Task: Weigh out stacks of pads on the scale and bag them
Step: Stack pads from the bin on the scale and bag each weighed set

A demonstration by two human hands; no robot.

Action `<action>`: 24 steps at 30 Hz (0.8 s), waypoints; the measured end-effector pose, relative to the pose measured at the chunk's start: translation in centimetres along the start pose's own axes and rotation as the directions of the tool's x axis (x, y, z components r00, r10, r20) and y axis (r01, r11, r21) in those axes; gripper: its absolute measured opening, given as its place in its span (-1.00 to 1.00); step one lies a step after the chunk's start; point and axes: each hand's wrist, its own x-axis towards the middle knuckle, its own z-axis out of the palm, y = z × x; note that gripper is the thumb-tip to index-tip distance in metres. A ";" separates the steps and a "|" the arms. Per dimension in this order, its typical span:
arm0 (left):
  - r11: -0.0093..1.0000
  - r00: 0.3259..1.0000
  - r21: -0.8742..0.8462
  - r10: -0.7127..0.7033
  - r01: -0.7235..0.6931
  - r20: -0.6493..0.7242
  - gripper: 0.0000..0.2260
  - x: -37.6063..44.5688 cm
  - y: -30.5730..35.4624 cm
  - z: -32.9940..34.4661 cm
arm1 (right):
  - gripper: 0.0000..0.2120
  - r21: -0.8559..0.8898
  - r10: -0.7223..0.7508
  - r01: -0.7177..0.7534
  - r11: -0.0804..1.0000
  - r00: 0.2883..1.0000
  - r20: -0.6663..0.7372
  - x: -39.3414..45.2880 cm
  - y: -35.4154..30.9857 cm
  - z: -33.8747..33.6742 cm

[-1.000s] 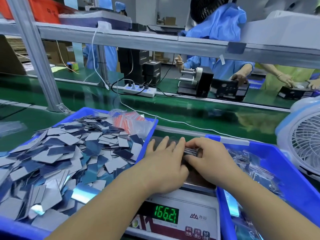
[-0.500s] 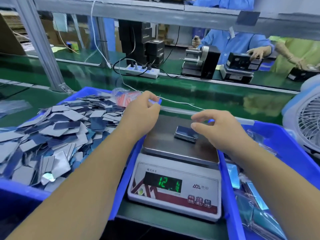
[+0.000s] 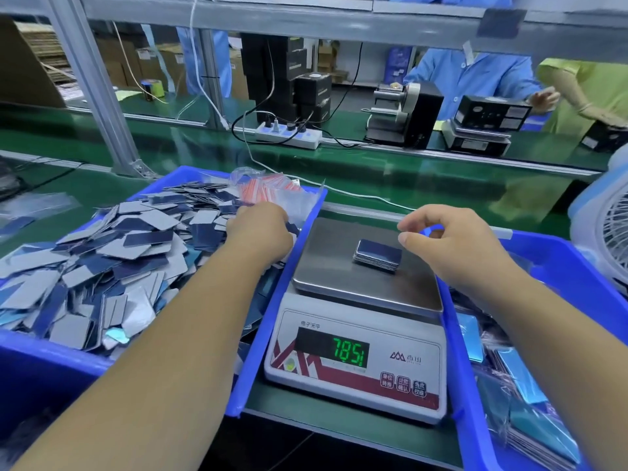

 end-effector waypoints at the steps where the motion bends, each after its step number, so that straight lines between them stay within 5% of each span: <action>1: 1.000 1.000 0.012 -0.010 0.010 -0.003 -0.75 0.1 0.0 0.0 | -0.90 -0.008 -0.008 0.008 1.000 1.000 0.003 0.0 -0.1 0.0; 11: 1.000 0.992 -0.013 0.009 -0.011 -0.128 -0.44 2.1 0.4 0.0 | -0.86 -0.060 -0.047 0.049 0.997 0.998 0.033 0.0 0.2 0.7; 14: 0.994 0.999 0.106 0.038 -0.038 0.001 -0.34 2.8 0.9 -0.4 | -0.87 -0.077 -0.047 0.050 0.996 0.998 0.034 0.0 0.2 0.7; 17: 0.983 0.989 0.183 -0.001 -0.027 0.147 -0.47 3.1 0.6 0.7 | -0.87 -0.080 -0.045 0.048 0.996 0.998 0.041 -0.1 0.3 0.7; 21: 0.991 0.999 0.130 -0.037 0.033 0.032 -0.83 3.5 0.8 0.9 | -0.87 -0.096 -0.051 0.056 0.994 0.997 0.054 -0.2 -0.1 0.7; 24: 0.995 0.995 0.069 -0.066 0.072 -0.075 -0.75 3.8 0.4 0.5 | -0.86 -0.103 -0.061 0.068 0.992 0.996 0.072 -0.3 -0.5 0.7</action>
